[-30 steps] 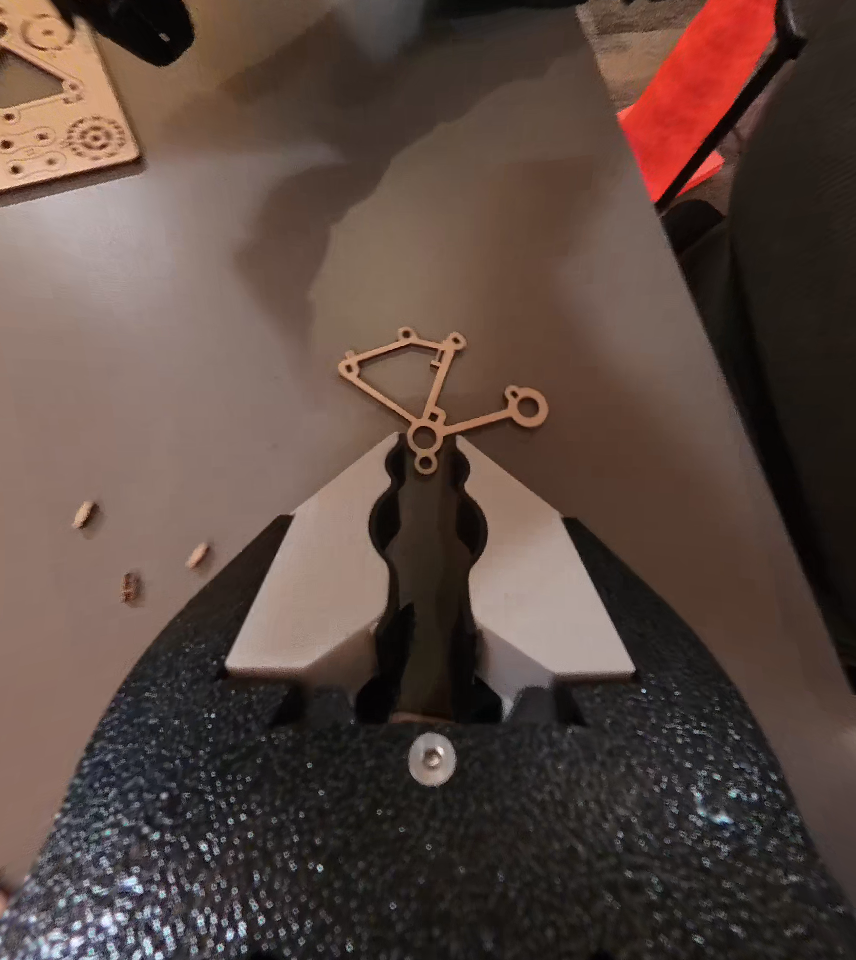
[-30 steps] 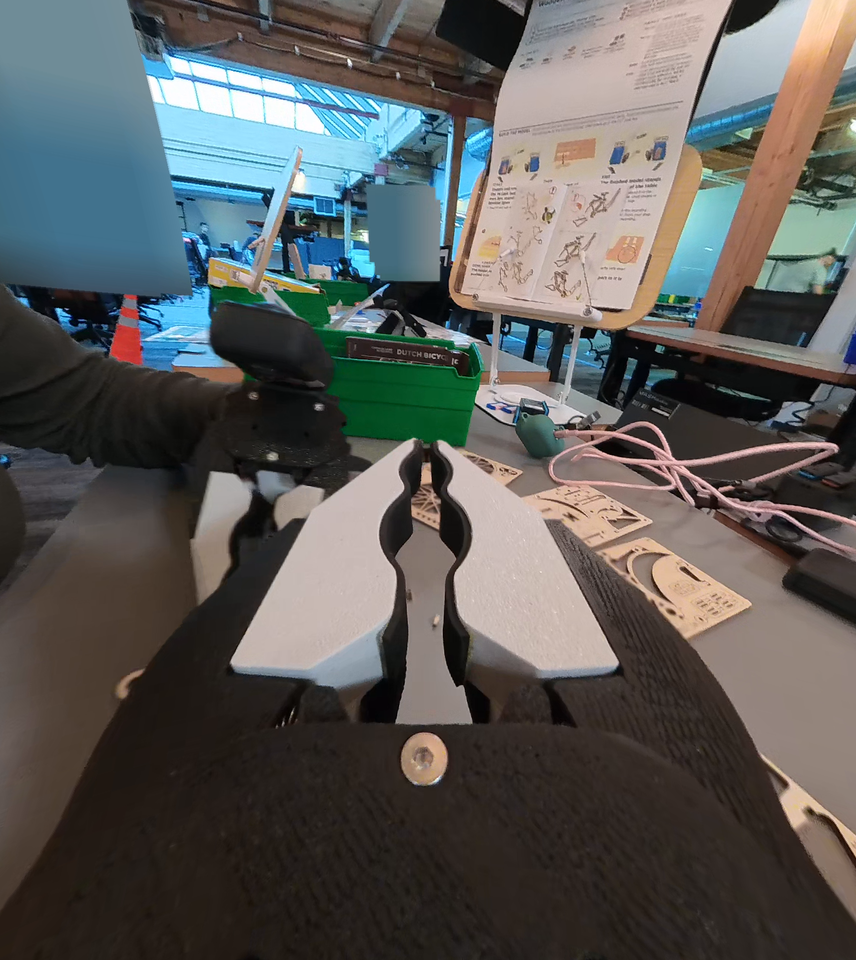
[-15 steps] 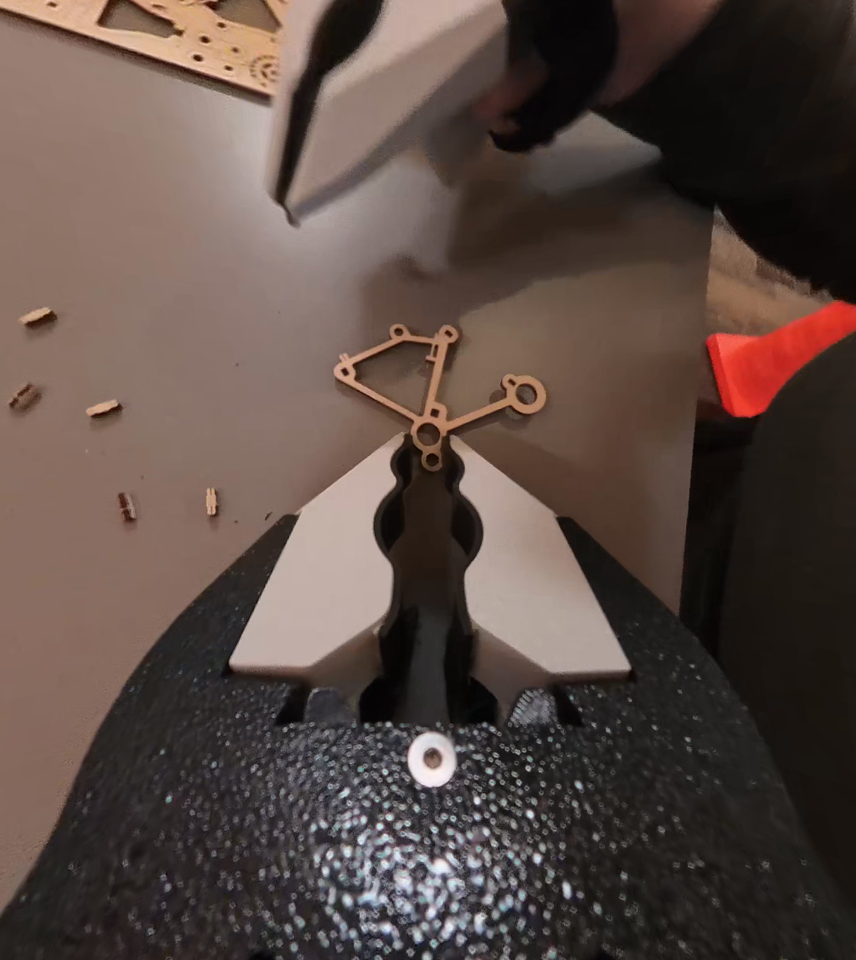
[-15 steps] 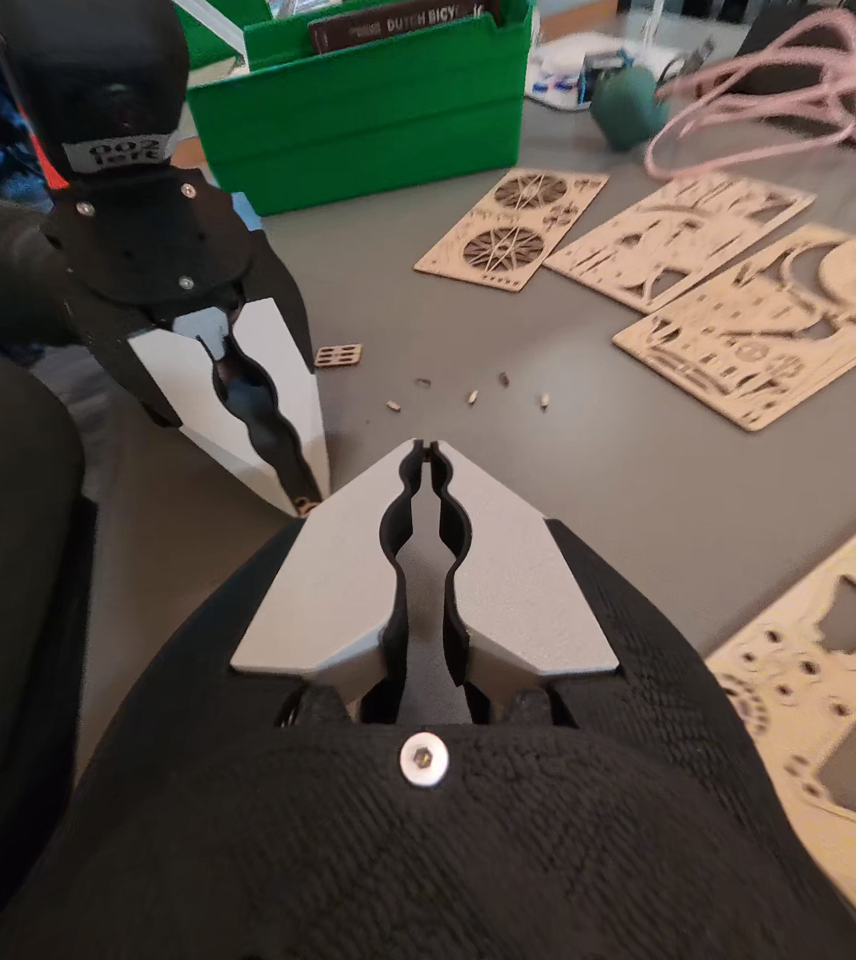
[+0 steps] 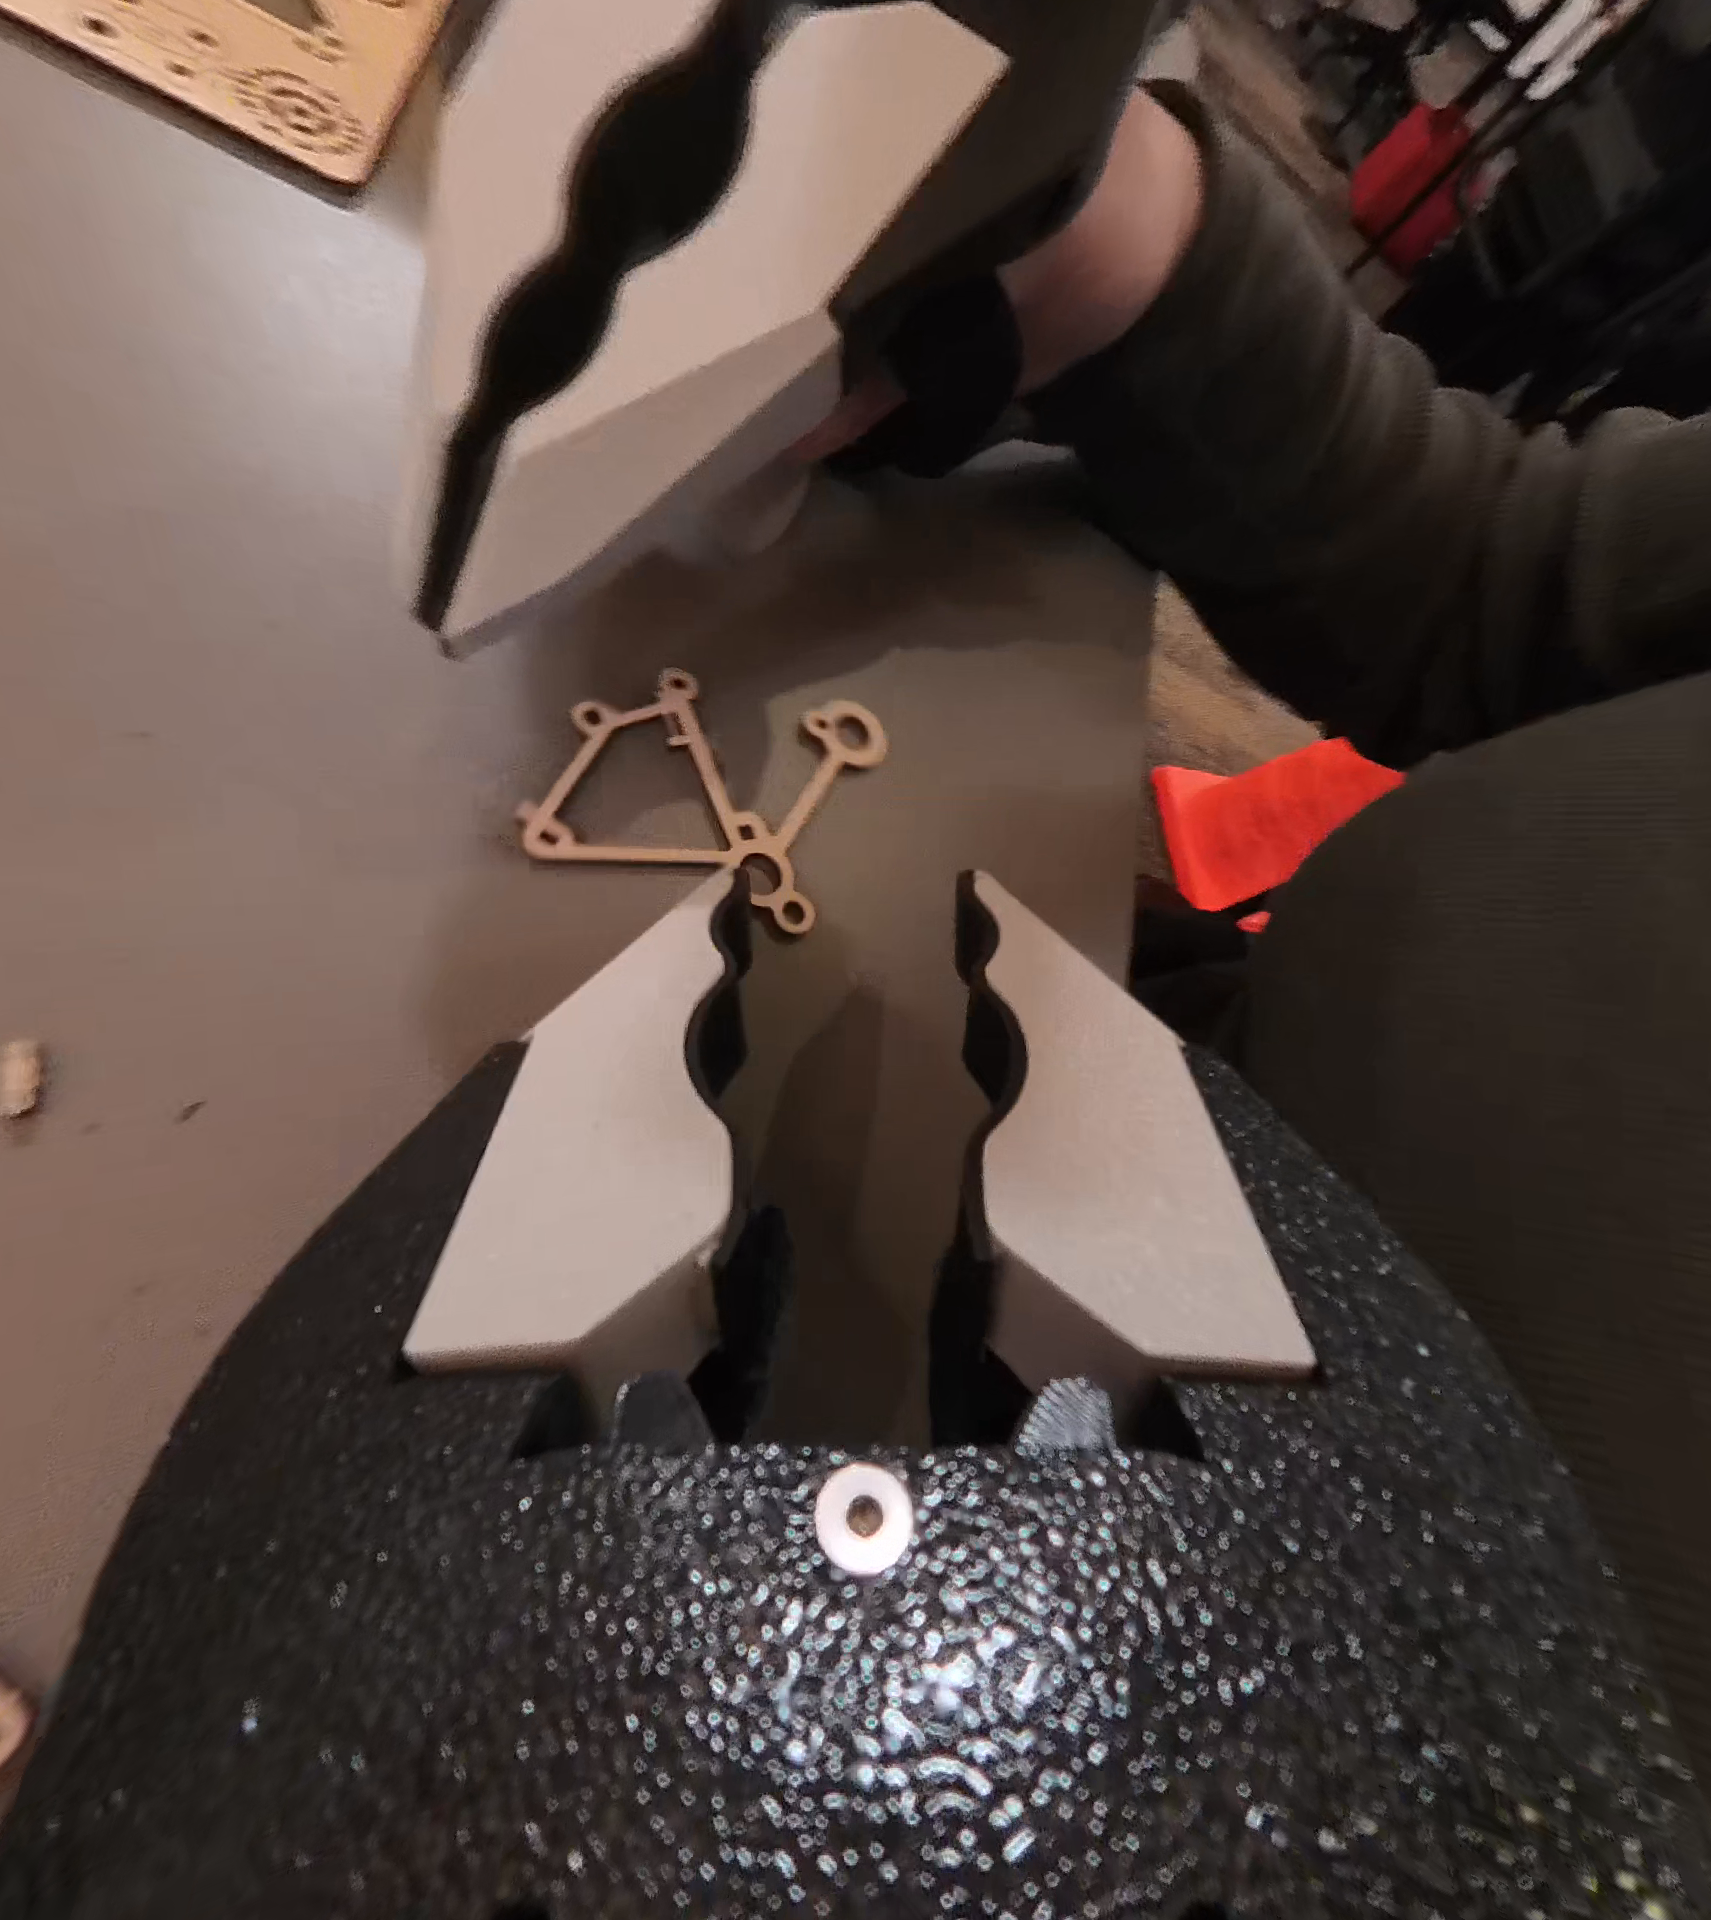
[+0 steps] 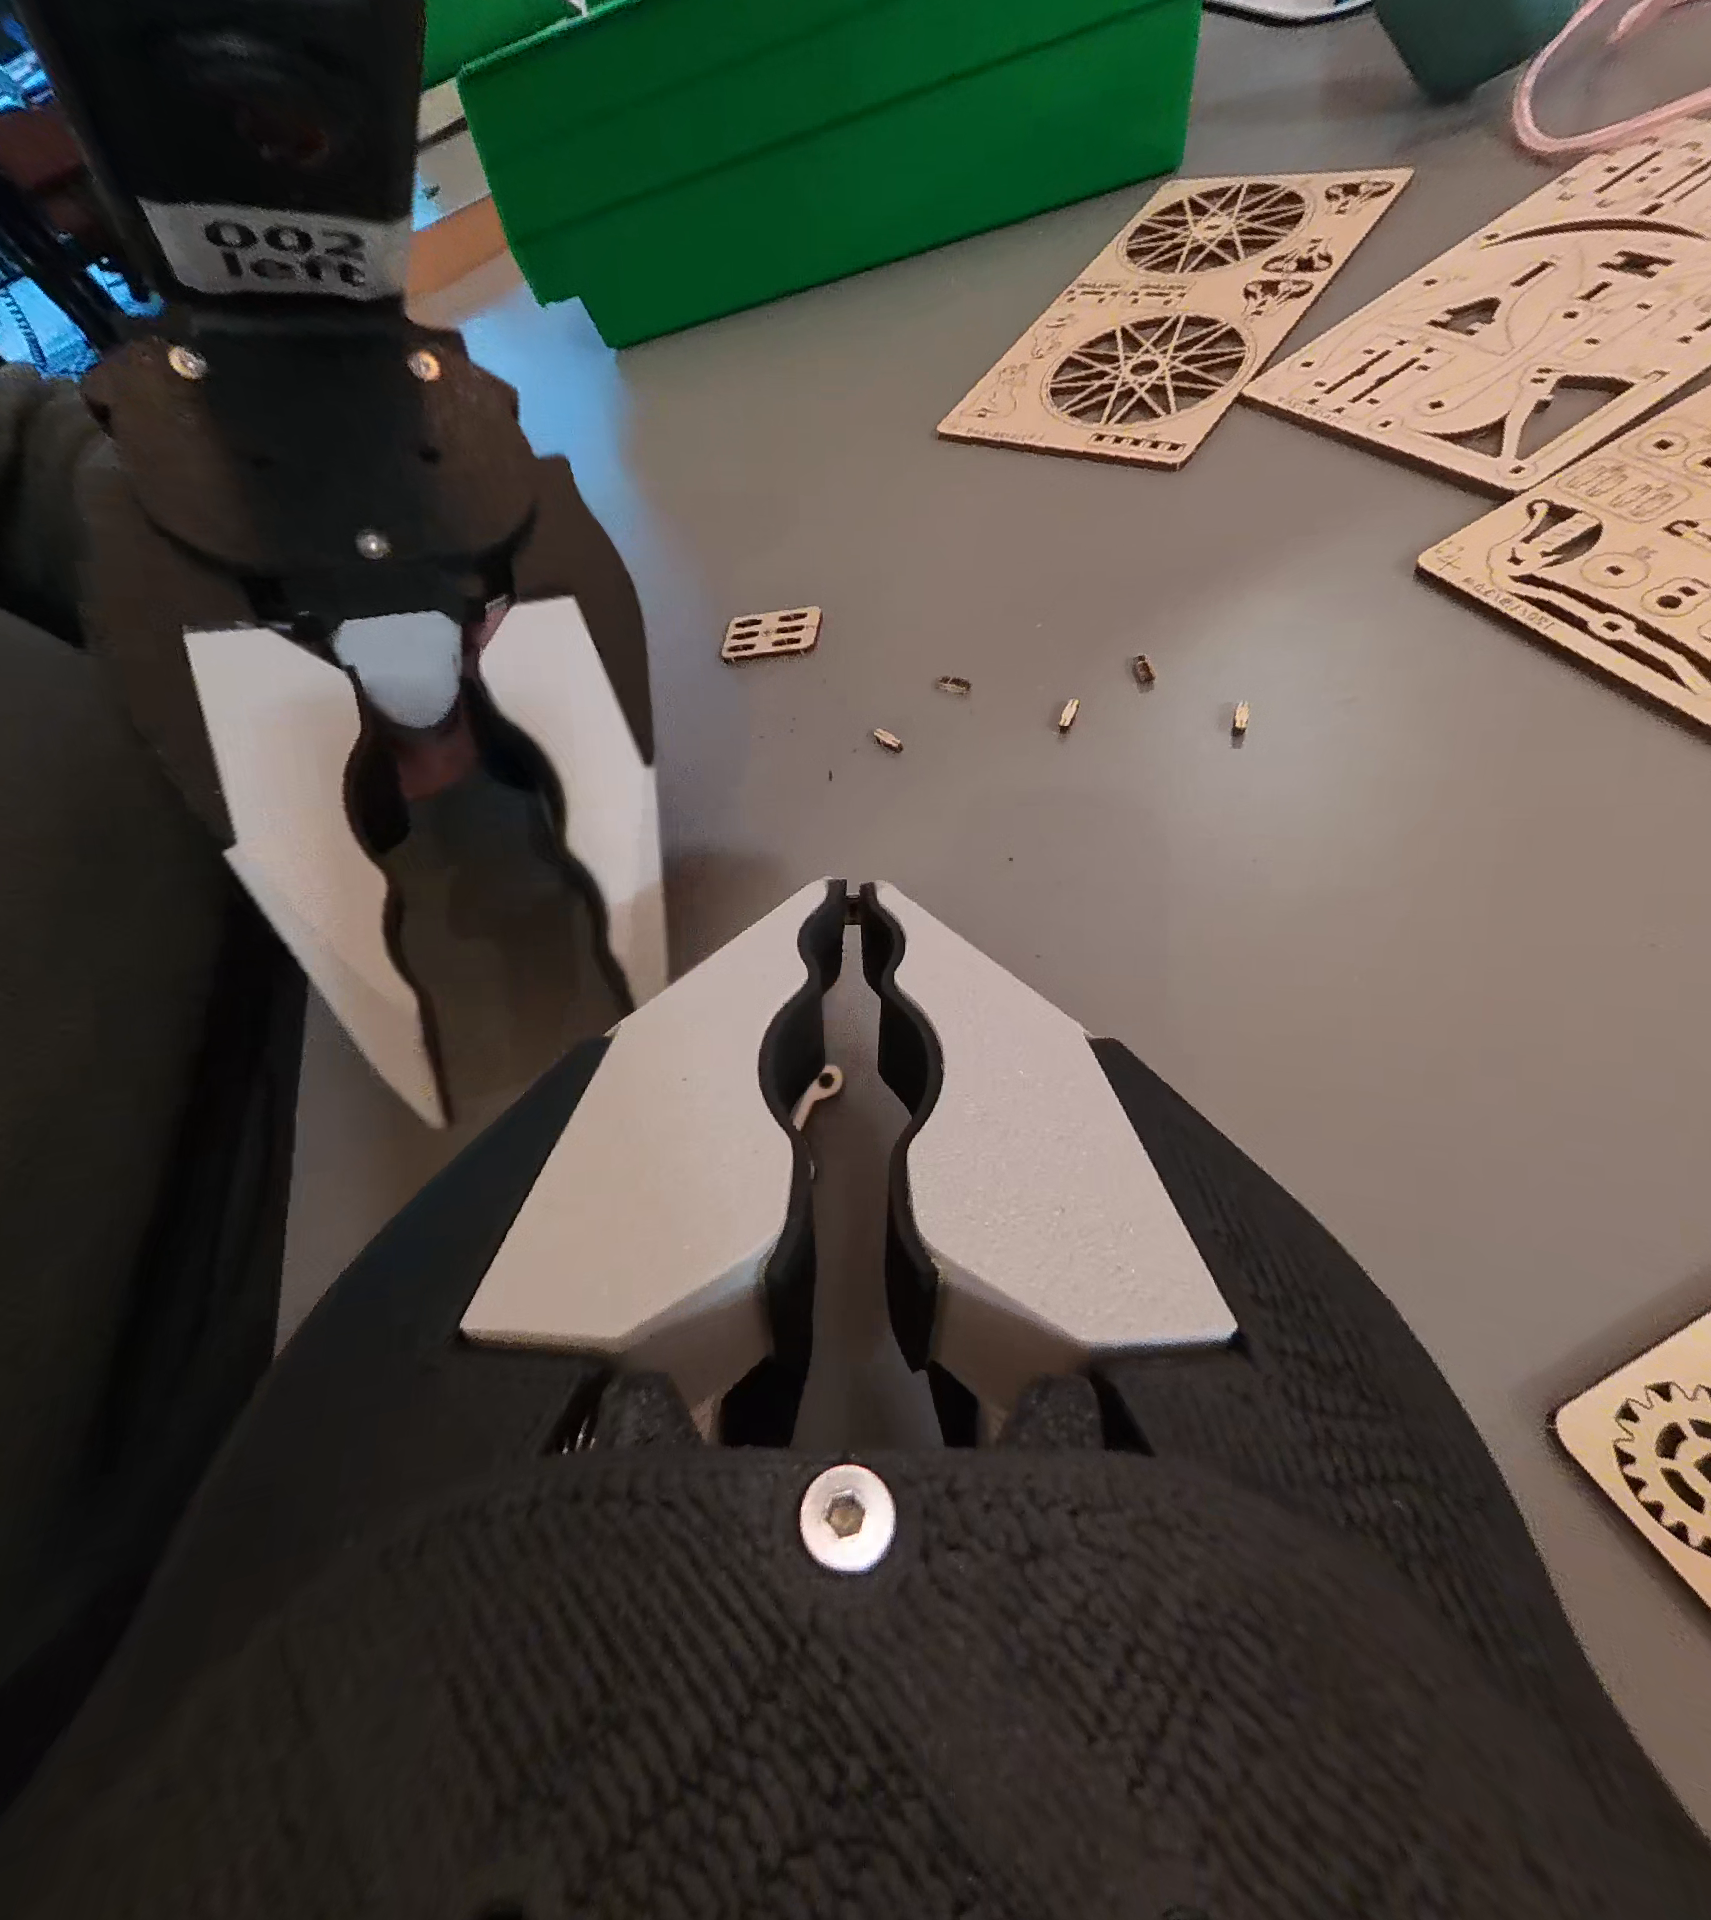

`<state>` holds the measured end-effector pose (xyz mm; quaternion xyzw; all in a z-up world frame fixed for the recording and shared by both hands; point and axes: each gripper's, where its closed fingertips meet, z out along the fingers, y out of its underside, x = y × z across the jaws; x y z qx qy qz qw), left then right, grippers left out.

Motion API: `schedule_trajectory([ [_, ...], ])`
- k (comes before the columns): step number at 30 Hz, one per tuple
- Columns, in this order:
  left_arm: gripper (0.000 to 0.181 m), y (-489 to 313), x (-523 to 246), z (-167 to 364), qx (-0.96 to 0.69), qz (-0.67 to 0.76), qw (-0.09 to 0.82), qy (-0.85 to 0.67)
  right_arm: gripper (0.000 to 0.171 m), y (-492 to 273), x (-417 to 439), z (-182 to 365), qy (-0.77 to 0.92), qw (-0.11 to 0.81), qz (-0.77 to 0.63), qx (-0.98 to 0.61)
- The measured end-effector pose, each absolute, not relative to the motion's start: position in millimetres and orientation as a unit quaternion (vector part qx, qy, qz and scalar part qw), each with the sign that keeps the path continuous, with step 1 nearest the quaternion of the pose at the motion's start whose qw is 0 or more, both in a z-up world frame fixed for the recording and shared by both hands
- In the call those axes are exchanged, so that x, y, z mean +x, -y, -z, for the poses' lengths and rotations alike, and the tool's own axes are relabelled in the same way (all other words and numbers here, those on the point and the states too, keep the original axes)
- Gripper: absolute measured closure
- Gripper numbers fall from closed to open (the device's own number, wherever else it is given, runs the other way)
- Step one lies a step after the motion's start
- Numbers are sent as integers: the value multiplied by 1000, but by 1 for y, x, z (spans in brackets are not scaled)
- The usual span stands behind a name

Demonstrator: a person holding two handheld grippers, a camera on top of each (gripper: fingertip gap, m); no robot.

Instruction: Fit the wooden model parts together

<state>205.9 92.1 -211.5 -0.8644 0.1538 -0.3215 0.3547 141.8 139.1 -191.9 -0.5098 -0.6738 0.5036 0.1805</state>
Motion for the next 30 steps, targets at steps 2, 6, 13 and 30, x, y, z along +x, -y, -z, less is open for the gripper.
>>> schedule_trajectory([
  [2, 148, -88, 210, 208, -854, 332, 359, -178, 170, -138, 142, 191, 673, 172, -510, -508],
  [6, 165, -86, 199, 202, -832, 286, 399, -259, 170, -126, 149, 185, 697, 157, -531, -455],
  [13, 181, -80, 185, 202, -766, 177, 465, -406, 170, -119, 150, 187, 770, 201, -494, -351],
  [30, 181, -86, 191, 217, -705, 97, 463, -529, 170, -140, 148, 212, 807, 187, -420, -370],
])
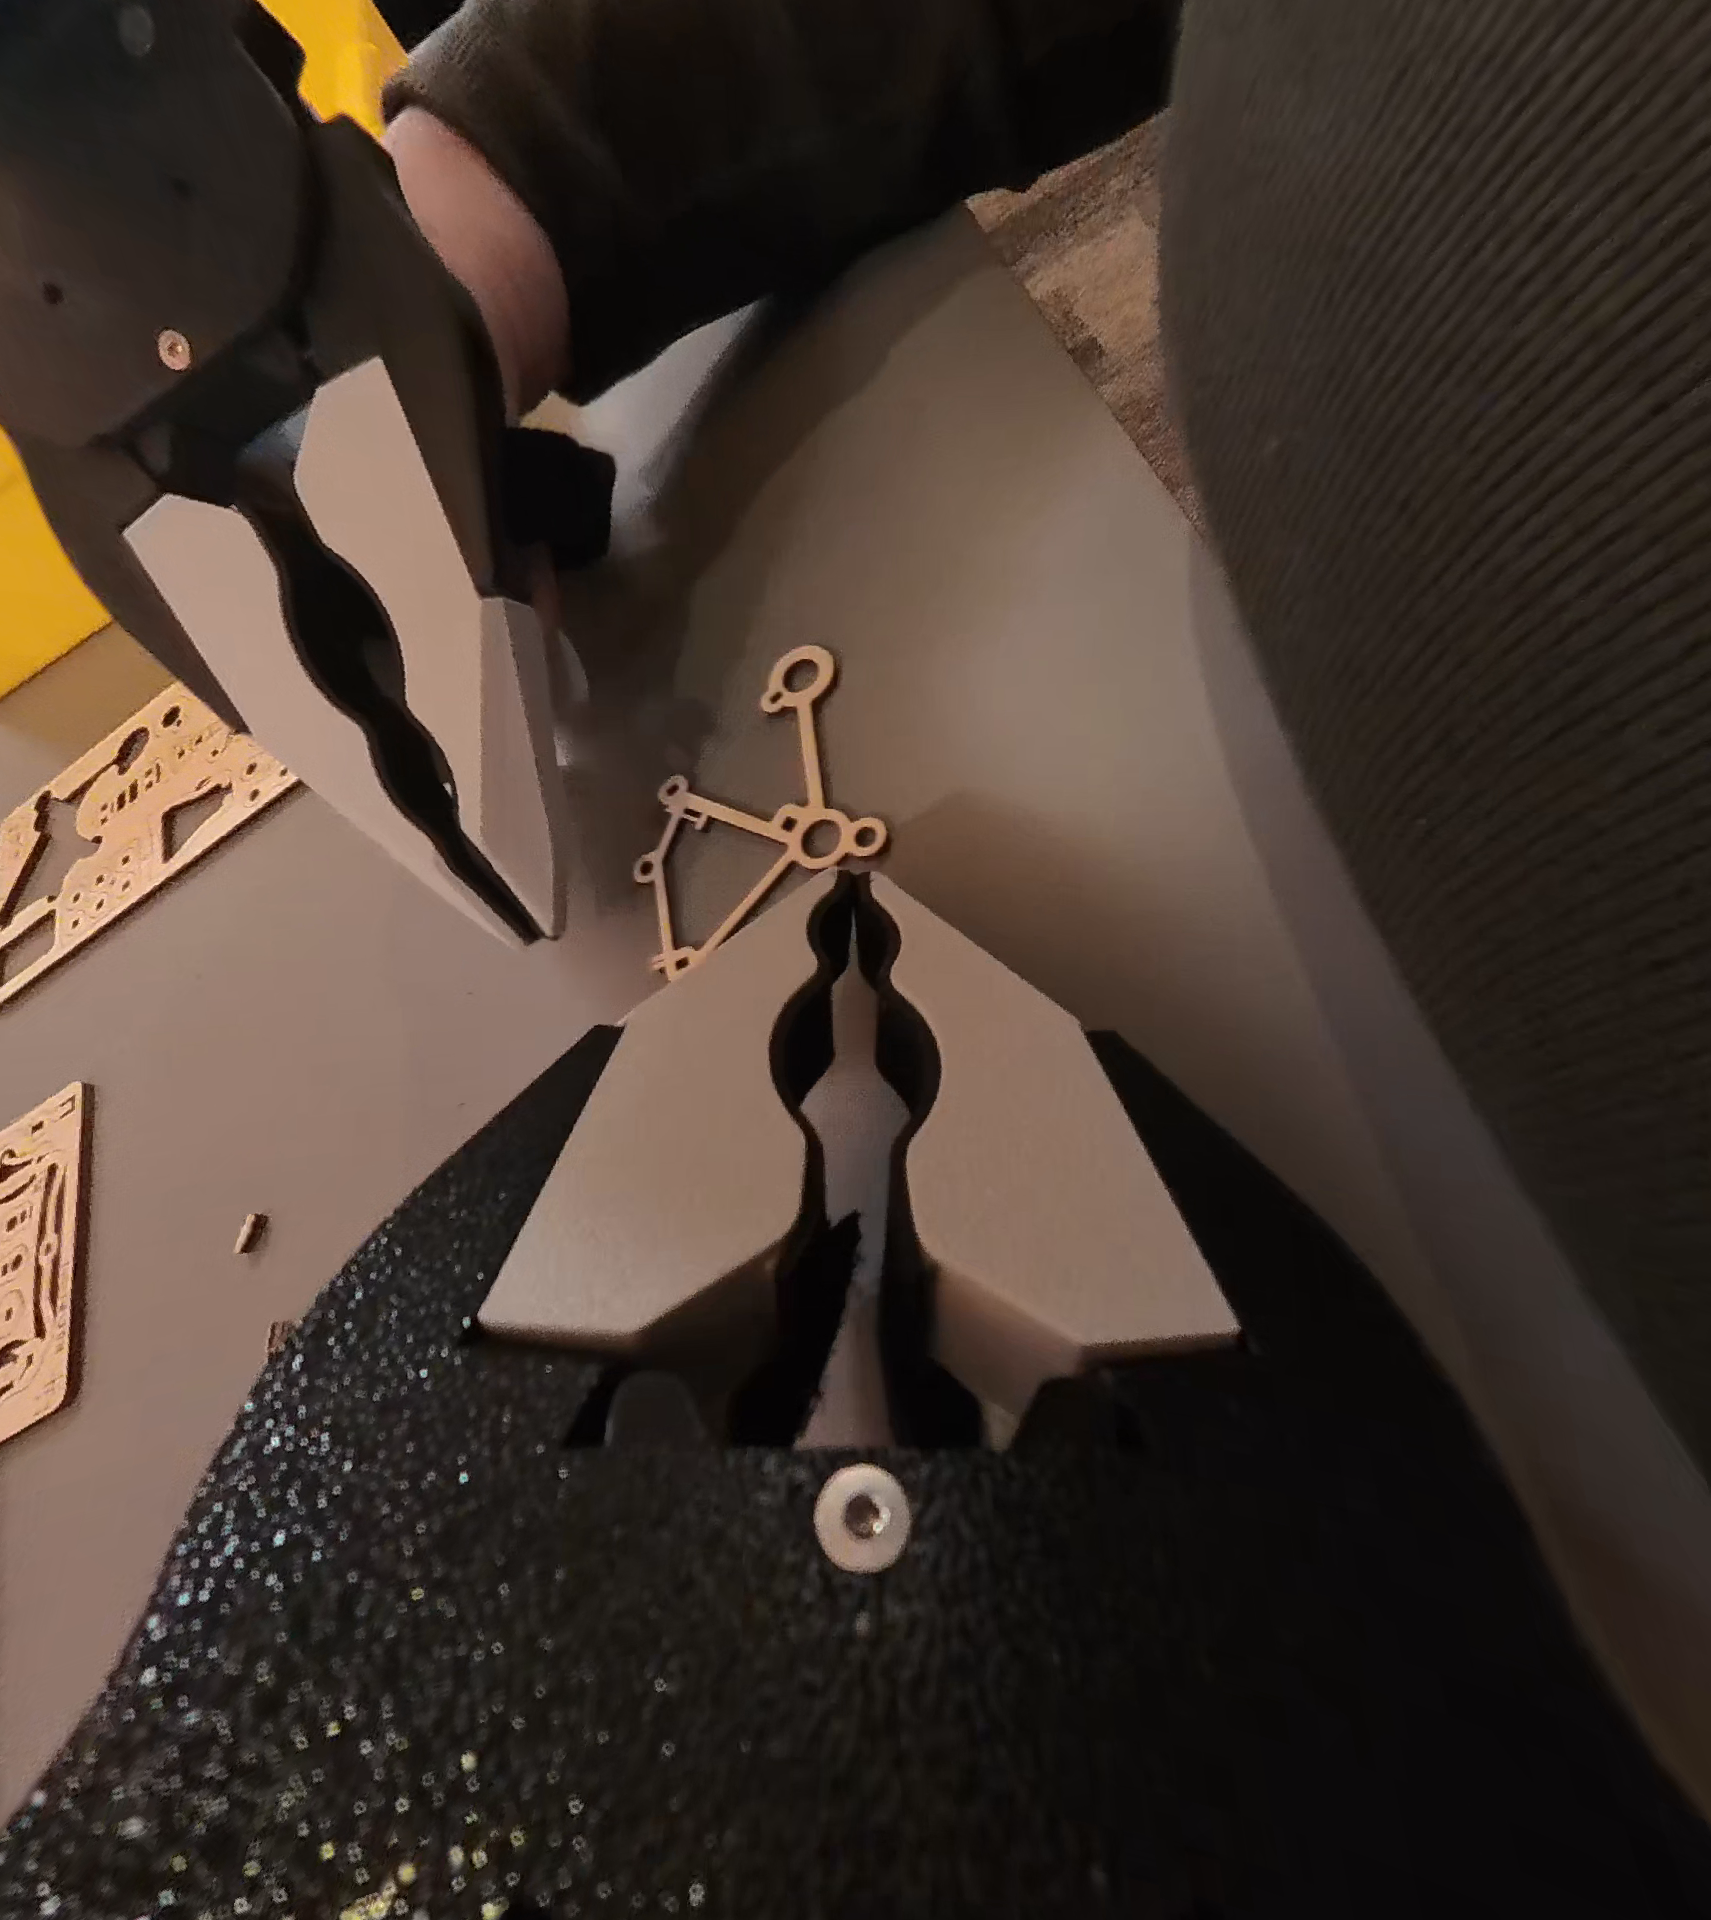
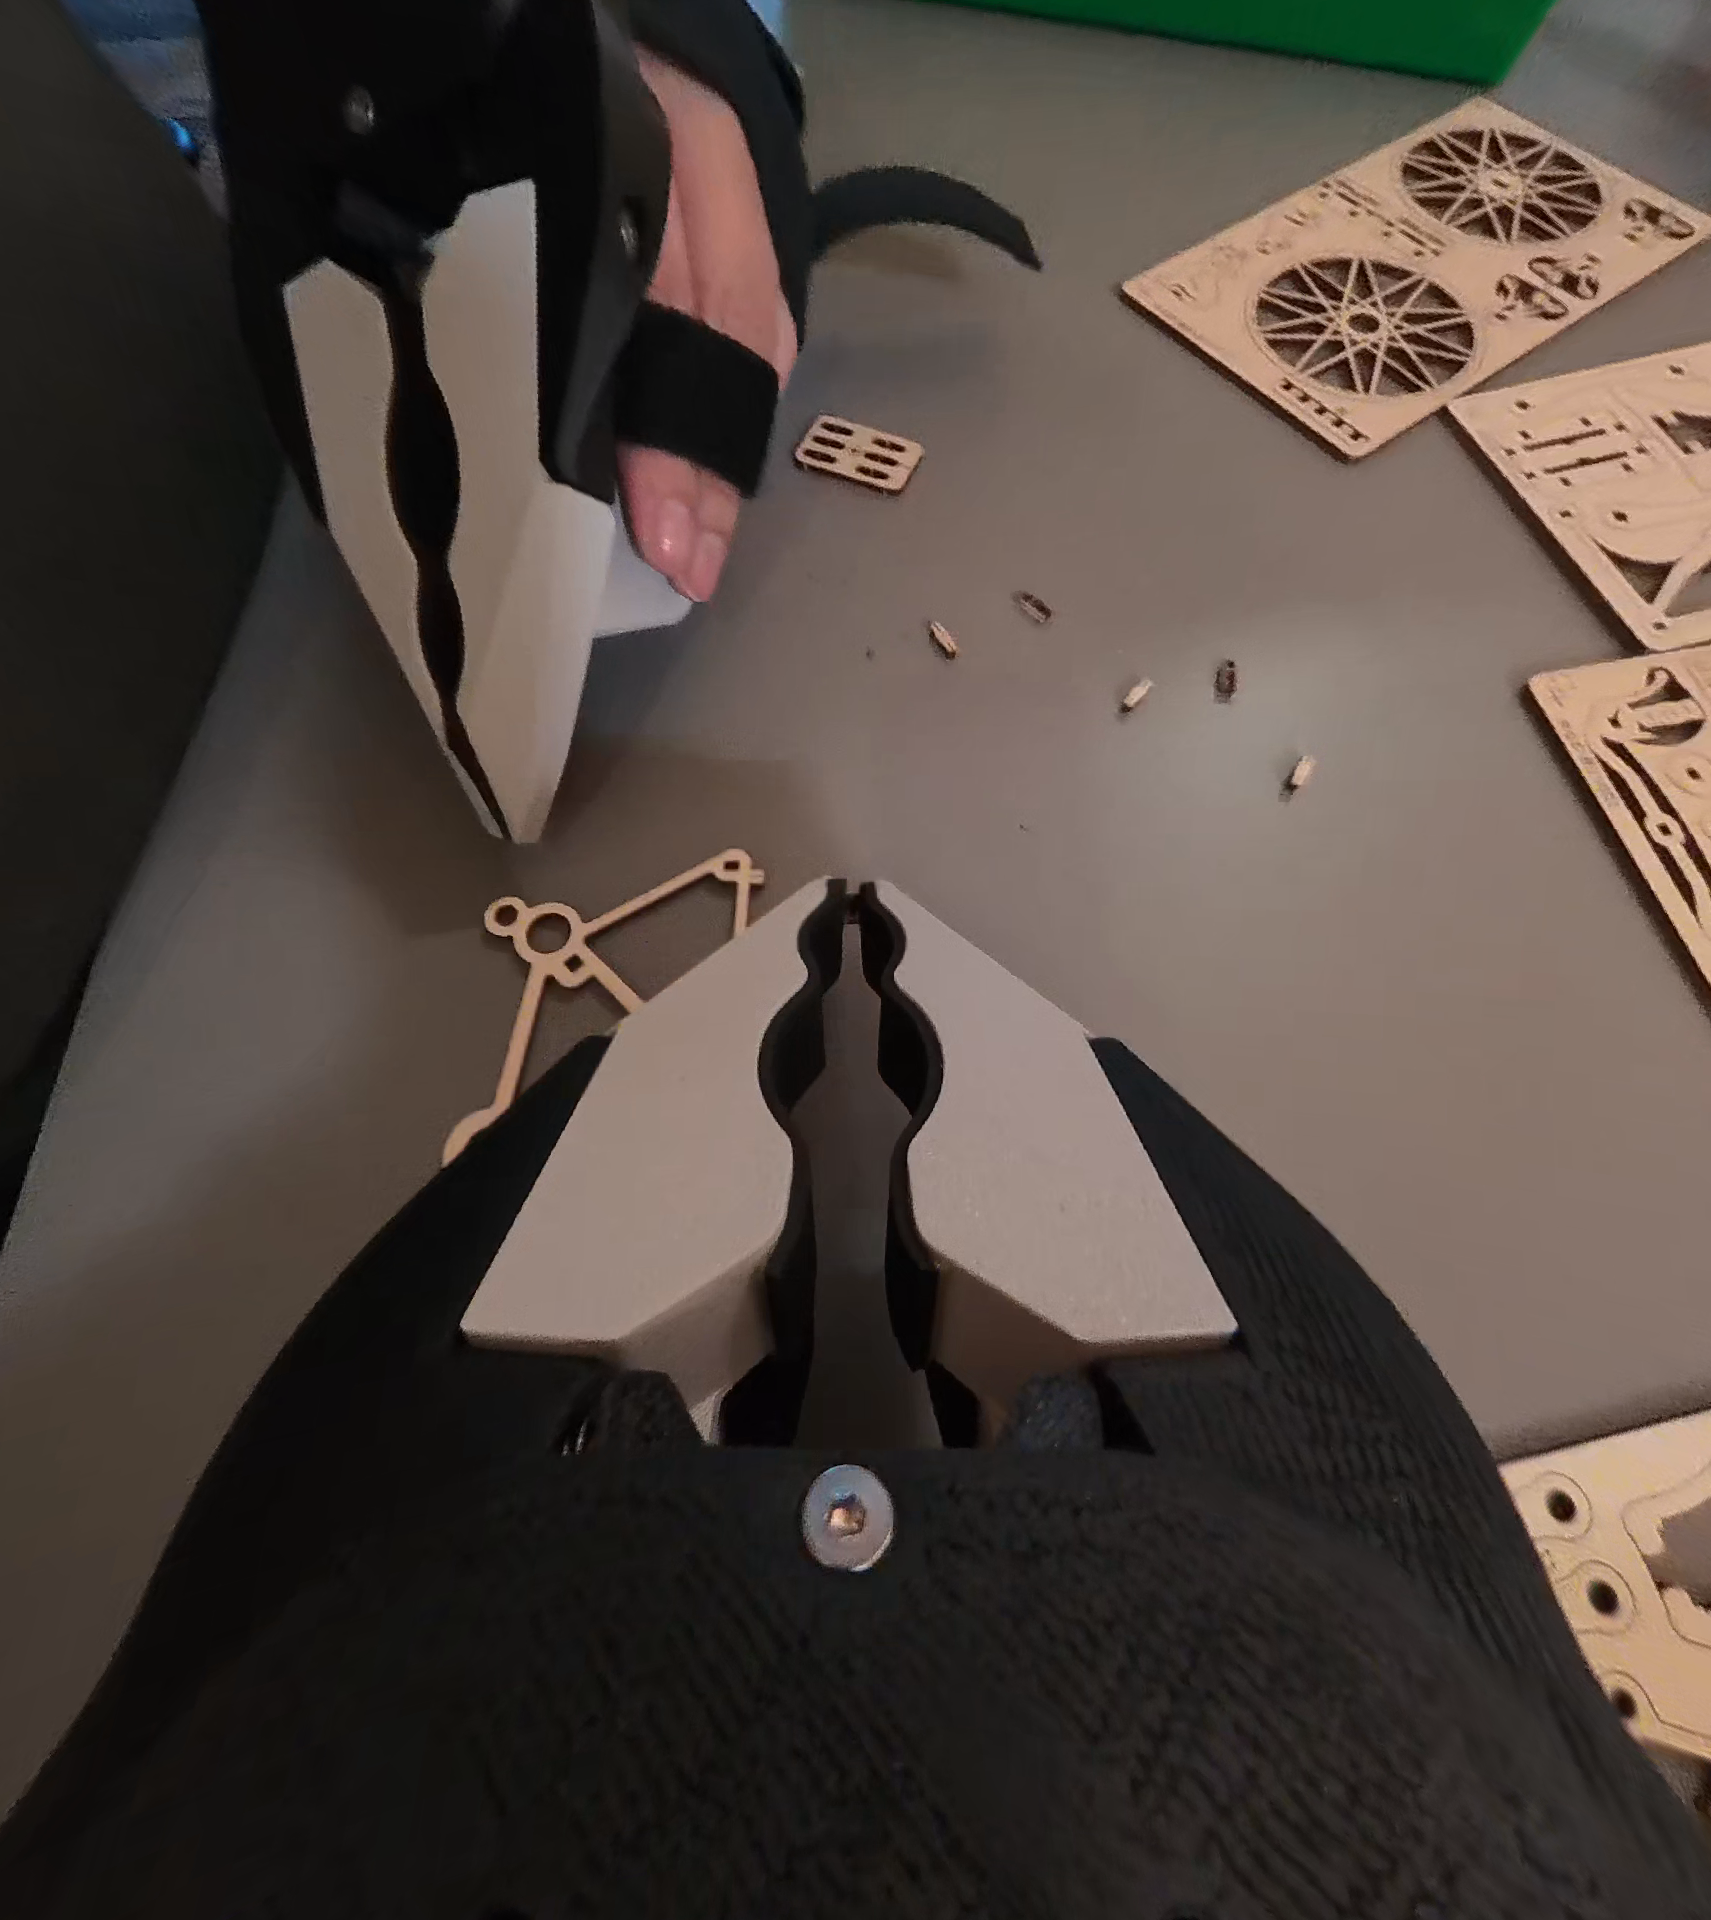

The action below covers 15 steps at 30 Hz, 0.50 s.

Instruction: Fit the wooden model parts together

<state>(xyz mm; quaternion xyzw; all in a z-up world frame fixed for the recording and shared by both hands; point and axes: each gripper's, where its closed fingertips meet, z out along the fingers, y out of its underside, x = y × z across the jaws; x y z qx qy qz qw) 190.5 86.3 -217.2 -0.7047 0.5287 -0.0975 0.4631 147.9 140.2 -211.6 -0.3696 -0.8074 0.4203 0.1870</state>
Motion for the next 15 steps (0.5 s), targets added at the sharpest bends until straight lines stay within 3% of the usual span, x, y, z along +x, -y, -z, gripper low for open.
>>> schedule_trajectory([
  [8, 181, -90, 191, 217, -711, 96, 458, -525, 170, -140, 148, 207, 800, 183, -432, -374],
  [12, 160, -93, 199, 219, -698, 57, 439, -562, 170, -140, 148, 197, 786, 187, -456, -375],
  [15, 159, -97, 202, 220, -699, 45, 427, -572, 170, -134, 150, 194, 779, 174, -475, -371],
])
